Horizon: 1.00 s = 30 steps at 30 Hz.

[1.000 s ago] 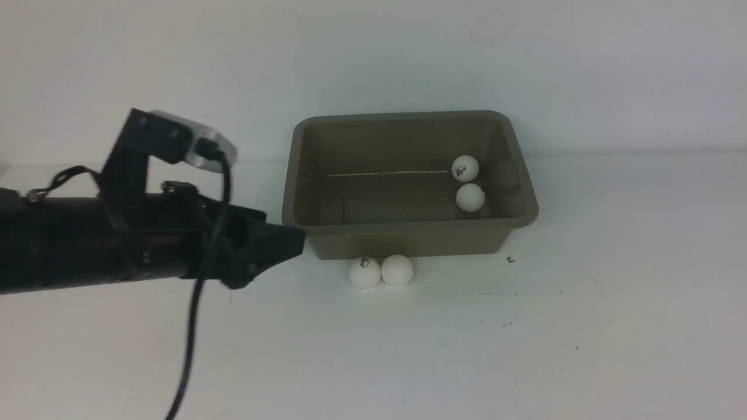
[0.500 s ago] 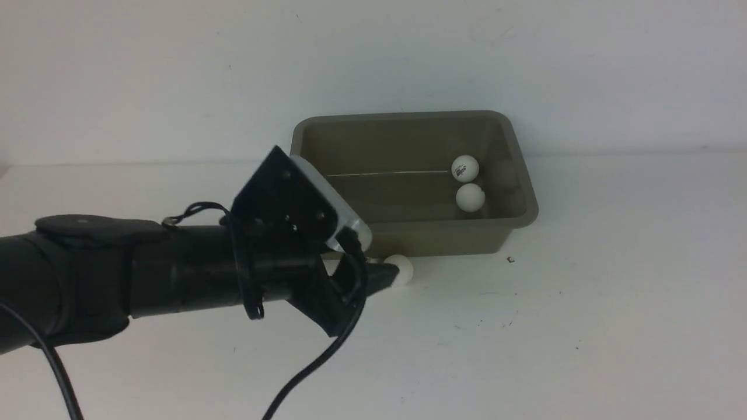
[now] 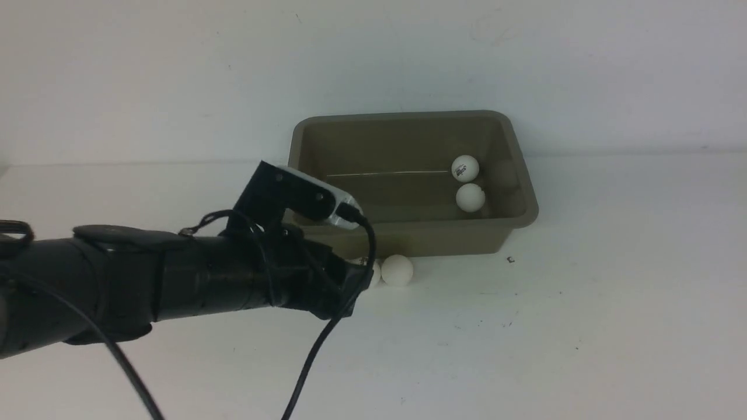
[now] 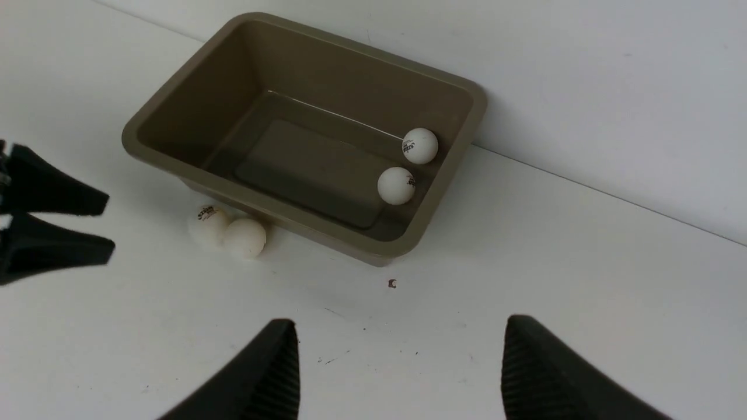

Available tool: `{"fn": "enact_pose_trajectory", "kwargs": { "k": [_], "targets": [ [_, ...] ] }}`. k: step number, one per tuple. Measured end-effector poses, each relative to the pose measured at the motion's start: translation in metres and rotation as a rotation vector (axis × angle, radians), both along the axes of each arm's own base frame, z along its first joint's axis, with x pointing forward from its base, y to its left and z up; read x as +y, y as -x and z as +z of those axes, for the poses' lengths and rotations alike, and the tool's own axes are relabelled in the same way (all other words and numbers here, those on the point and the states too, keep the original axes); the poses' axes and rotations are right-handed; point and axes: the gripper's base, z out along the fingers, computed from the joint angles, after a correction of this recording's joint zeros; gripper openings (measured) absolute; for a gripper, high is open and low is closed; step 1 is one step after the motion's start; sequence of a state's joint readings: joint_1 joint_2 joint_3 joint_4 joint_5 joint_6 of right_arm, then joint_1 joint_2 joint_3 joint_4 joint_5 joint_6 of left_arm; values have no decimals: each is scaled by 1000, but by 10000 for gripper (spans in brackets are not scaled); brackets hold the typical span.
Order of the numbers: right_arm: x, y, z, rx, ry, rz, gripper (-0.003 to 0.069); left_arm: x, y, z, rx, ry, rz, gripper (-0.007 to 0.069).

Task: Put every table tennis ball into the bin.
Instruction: Use the left arm to clamp the table tennis ball closest to it

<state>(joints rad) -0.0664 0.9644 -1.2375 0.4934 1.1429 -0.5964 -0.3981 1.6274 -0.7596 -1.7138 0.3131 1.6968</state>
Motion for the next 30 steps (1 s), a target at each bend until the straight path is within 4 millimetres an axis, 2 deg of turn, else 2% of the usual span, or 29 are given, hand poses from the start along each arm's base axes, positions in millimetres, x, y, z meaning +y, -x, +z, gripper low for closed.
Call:
{"fn": "enact_pose_trajectory", "kwargs": {
  "k": [6, 10, 17, 30],
  "targets": [
    [1, 0, 0, -2, 0, 3, 429, -2, -5, -40, 100, -63, -19, 461],
    [3, 0, 0, -4, 2, 18, 429, -5, -7, -50, 83, -103, -95, 461],
    [3, 0, 0, -4, 3, 21, 429, -13, -9, -58, 32, -110, -249, 461],
    [3, 0, 0, -4, 3, 21, 429, -22, -4, -54, 24, -20, -338, 461]
  ]
}}
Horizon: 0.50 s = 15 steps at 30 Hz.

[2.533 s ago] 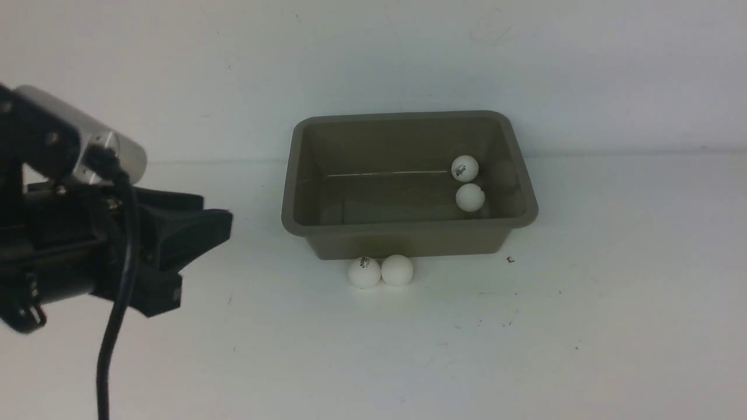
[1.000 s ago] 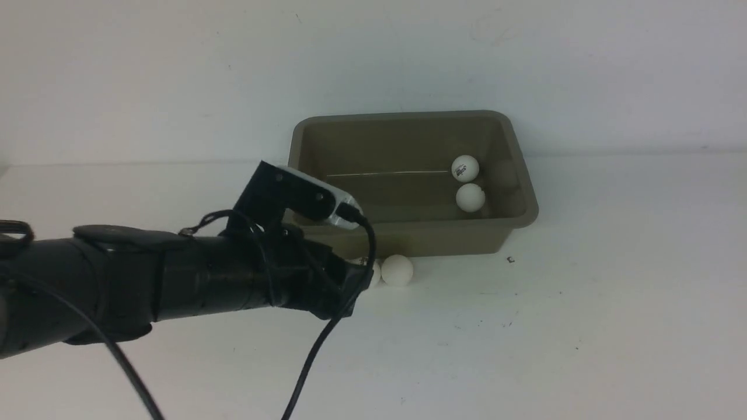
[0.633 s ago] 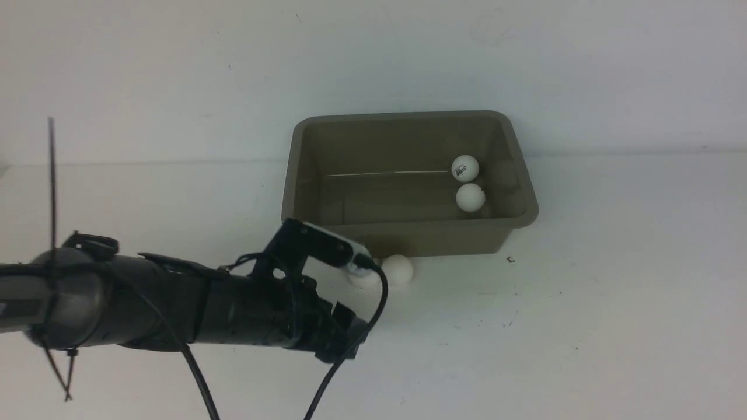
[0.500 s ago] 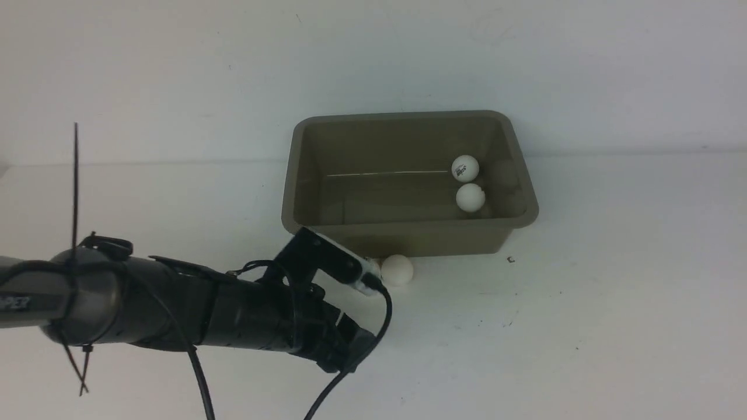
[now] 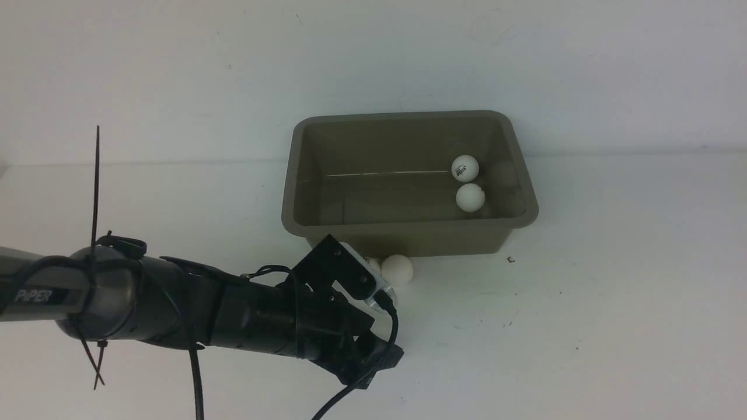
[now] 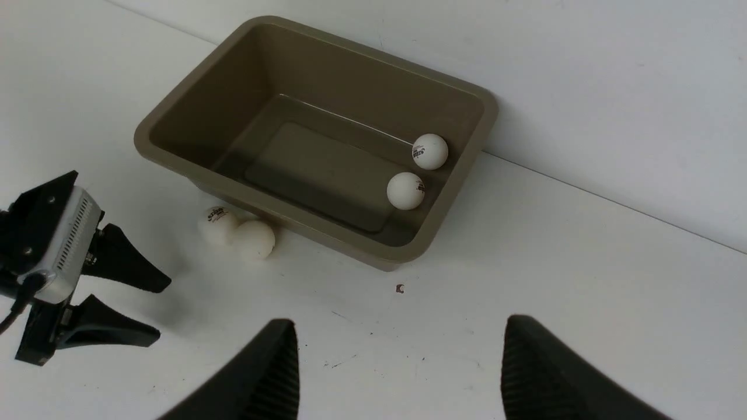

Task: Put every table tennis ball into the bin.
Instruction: Use the left arm to clamp the table tennis ball closest to it

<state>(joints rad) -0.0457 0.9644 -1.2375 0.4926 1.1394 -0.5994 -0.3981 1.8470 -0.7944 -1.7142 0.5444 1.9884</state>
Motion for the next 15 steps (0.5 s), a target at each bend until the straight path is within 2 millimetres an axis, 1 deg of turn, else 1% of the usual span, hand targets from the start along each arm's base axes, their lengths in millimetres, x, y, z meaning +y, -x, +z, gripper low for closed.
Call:
{"fn": "enact_pose_trajectory", "kwargs": {
  "k": [3, 6, 8, 9, 10, 12, 13, 15],
  "targets": [
    [0, 0, 0, 0, 0, 0, 429, -1, 1, 3, 22, 31, 9, 461],
    [0, 0, 0, 0, 0, 0, 429, -1, 2, 11, 23, 53, 30, 461],
    [0, 0, 0, -2, -3, 0, 429, -1, 3, 25, -6, 74, 36, 461],
    [0, 0, 0, -2, -4, 0, 429, -1, 3, 25, -5, 74, 36, 461],
    [1, 0, 1, -8, -12, 0, 429, -1, 4, 36, -35, 88, 36, 461],
    [2, 0, 2, -13, -31, 5, 429, 0, 5, 48, -60, 107, 42, 461],
    [2, 0, 2, -14, -36, 6, 429, 0, 5, 48, -58, 108, 43, 461],
    [4, 0, 3, -16, -55, 13, 429, 1, 8, 60, -76, 131, 57, 461]
  ]
}}
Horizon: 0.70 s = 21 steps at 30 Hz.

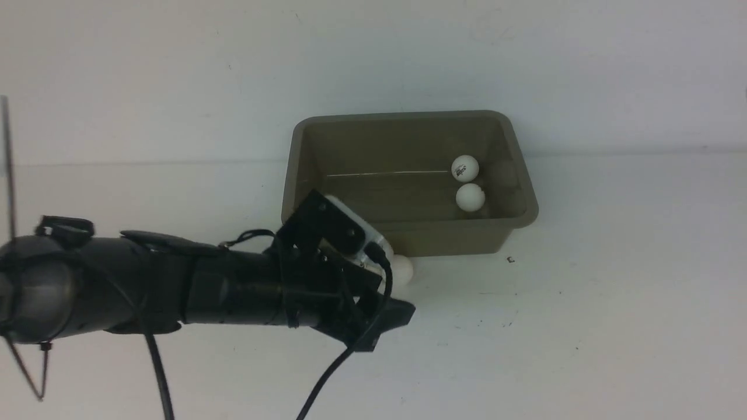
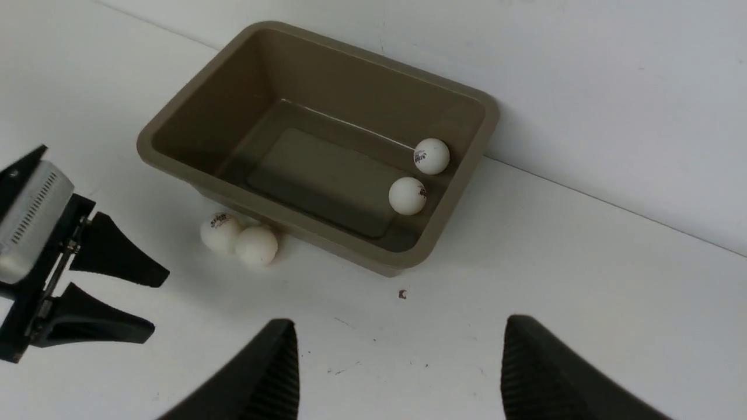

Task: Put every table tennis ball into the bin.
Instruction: Use the left arm to clamp the table tennis ball closest to it

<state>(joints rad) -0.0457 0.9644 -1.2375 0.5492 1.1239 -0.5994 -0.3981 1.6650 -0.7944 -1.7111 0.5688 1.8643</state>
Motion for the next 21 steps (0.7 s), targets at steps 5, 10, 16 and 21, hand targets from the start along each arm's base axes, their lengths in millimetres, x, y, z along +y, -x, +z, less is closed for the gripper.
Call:
{"fn": "enact_pose_trajectory", "kwargs": {
  "k": [5, 10, 16, 21],
  "targets": [
    [4, 1, 3, -5, -63, 23, 429, 2, 4, 19, 0, 54, 38, 461],
    [8, 1, 6, -17, -121, 38, 429, 3, 8, 33, -8, 89, 59, 461],
    [10, 1, 8, -19, -157, 51, 429, 4, 9, 34, -8, 90, 60, 461],
    [10, 1, 8, -19, -160, 52, 429, 4, 9, 34, -8, 90, 60, 461]
  ]
}}
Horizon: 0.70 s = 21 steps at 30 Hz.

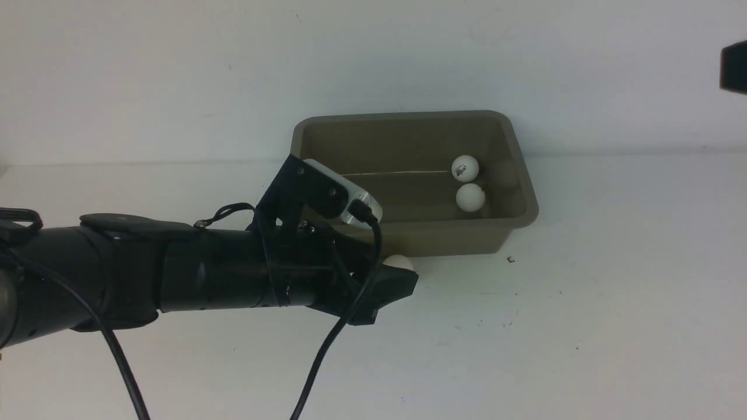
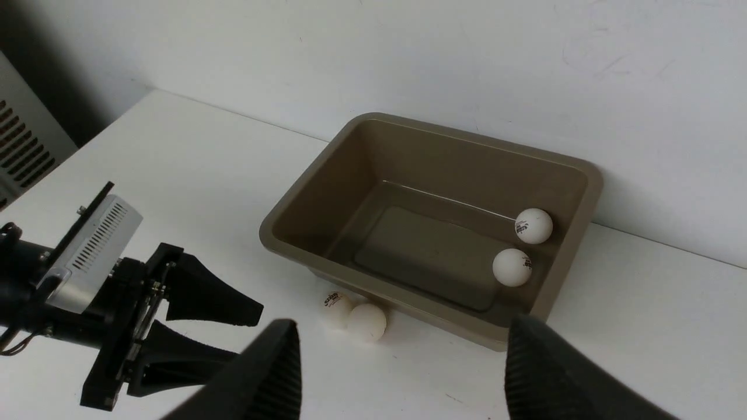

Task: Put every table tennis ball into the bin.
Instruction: Use the left arm to clamp the table tennis ball closest to it

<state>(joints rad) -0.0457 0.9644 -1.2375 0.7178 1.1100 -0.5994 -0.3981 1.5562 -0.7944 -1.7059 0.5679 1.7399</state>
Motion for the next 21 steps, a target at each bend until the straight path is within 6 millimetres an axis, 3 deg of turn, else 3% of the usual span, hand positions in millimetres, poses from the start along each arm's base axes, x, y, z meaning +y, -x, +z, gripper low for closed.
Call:
{"fn": "enact_pose_trajectory", "kwargs": {
  "k": [21],
  "targets": [
    [13, 4, 0, 1, 0, 79, 429, 0, 0, 0, 1, 0, 0, 461]
  ]
}}
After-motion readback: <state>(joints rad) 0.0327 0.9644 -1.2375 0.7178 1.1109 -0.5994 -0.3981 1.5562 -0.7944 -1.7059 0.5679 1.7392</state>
